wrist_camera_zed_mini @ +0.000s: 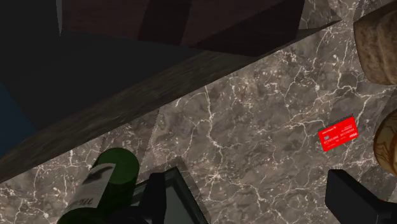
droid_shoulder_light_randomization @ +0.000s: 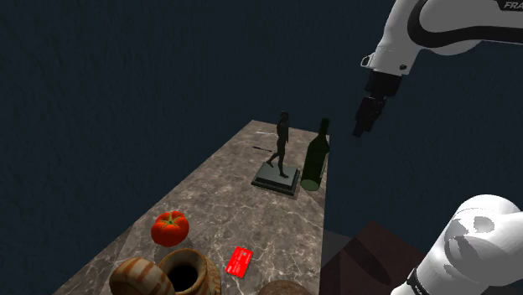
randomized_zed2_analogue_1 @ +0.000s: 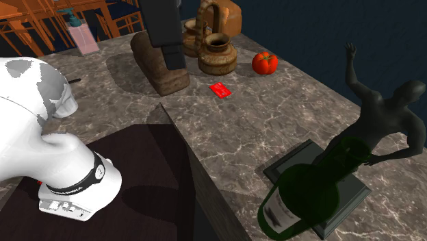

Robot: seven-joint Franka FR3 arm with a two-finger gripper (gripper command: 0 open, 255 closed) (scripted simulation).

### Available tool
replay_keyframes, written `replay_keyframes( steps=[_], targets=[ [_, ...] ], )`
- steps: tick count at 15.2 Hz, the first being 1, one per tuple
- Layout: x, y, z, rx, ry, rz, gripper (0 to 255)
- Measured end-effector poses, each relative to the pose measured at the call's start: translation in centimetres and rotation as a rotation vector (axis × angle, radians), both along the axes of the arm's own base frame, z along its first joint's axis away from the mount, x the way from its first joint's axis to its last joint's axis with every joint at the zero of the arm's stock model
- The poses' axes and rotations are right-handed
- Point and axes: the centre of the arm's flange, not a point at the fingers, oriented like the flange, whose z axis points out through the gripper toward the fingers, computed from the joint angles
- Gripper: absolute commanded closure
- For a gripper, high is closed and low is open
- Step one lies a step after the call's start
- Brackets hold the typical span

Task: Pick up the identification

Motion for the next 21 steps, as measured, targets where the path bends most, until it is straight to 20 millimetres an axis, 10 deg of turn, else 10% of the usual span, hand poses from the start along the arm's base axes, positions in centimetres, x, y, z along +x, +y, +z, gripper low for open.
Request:
replay_keyframes(
  steps=[21],
  targets=[
    [4.2, 16.5, -17.6, 0.089, 0.325, -0.536, 0]
  ],
)
